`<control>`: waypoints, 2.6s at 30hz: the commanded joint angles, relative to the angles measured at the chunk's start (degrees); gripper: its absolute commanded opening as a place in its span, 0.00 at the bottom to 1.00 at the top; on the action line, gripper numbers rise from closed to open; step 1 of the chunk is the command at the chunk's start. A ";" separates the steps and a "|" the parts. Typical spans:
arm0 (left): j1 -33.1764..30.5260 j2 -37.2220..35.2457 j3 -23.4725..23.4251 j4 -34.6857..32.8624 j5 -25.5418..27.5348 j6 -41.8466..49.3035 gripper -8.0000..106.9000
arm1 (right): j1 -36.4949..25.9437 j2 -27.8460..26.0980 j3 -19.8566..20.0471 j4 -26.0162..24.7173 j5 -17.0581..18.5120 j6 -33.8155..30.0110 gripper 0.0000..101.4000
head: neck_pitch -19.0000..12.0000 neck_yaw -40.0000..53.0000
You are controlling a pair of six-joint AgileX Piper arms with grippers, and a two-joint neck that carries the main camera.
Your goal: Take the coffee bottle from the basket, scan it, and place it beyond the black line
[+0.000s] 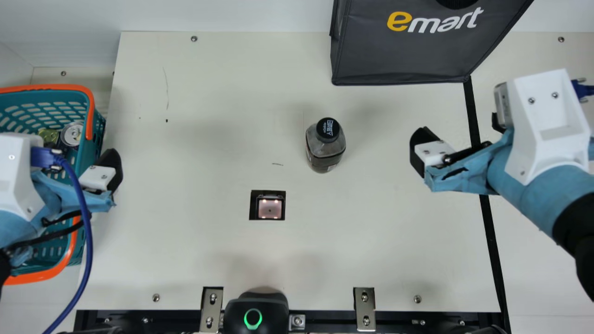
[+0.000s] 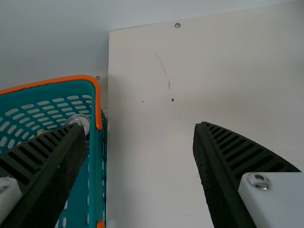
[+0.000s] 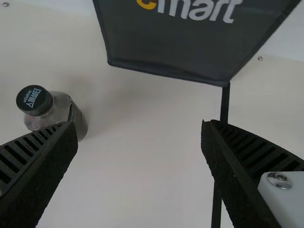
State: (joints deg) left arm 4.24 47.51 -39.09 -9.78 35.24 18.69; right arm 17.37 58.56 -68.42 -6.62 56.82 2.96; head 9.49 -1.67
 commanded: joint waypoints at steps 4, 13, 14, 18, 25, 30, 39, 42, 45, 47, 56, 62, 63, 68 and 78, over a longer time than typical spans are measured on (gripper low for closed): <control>0.00 0.00 0.00 0.00 0.00 0.00 0.85 | 3.41 1.93 -0.06 -0.85 -1.02 1.08 0.90 | -1.57 0.09; 0.00 0.00 0.00 0.00 0.00 0.00 0.85 | 8.43 5.70 -0.25 -2.01 -3.40 2.85 0.90 | -1.57 0.09; 0.00 0.00 0.00 0.00 0.00 0.00 0.85 | 8.81 6.09 -0.29 -2.04 -3.65 2.93 0.90 | -1.57 0.09; 0.00 0.00 0.00 0.00 0.00 0.00 0.85 | 10.11 7.74 -0.49 -2.11 -4.68 3.14 0.90 | -1.57 0.09; 0.00 0.00 0.00 0.00 0.00 0.00 0.85 | 11.14 10.71 -0.66 -1.70 -6.47 2.72 0.90 | -1.57 0.09; 0.00 0.00 0.00 0.00 0.00 0.00 0.85 | 11.23 12.89 -0.68 -1.13 -7.76 1.89 0.90 | -1.57 0.09; 0.00 0.00 0.00 0.00 0.00 0.00 0.85 | 12.02 16.76 -1.47 -1.15 -9.28 1.66 0.90 | -1.57 0.09; 0.00 0.00 0.00 0.00 0.00 0.00 0.85 | 12.53 18.08 -1.94 -1.34 -9.61 1.87 0.90 | -1.57 0.09; 0.00 0.00 0.00 0.00 0.00 0.00 0.85 | 13.14 19.35 -2.41 -1.52 -9.96 2.15 0.90 | -1.57 0.09; 0.00 0.00 0.00 0.00 0.00 0.00 0.85 | 13.54 20.14 -2.75 -1.63 -10.13 2.32 0.90 | -1.57 0.09; 0.00 0.00 0.00 0.00 0.00 0.00 0.85 | 14.78 23.45 -3.95 -1.51 -10.78 2.34 0.90 | -1.57 0.09; 0.00 0.00 0.00 0.00 0.00 0.00 0.85 | 15.44 25.30 -4.39 -1.15 -11.26 2.34 0.90 | -1.57 0.09; 0.00 0.00 0.00 0.00 0.00 0.00 0.85 | 15.53 25.59 -4.46 -1.06 -11.35 2.33 0.90 | -1.57 0.09; 0.00 0.00 0.00 0.00 0.00 0.00 0.85 | 16.15 26.90 -4.76 -0.68 -11.71 2.42 0.90 | -1.57 0.09; 0.00 0.00 0.00 0.00 0.00 0.00 0.85 | 17.12 28.24 -5.72 -0.14 -11.80 2.37 0.90 | -1.57 0.09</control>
State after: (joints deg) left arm 4.24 47.51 -39.09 -9.78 35.24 18.69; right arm 34.48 86.81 -74.06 -6.59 44.24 5.53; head 9.49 -1.67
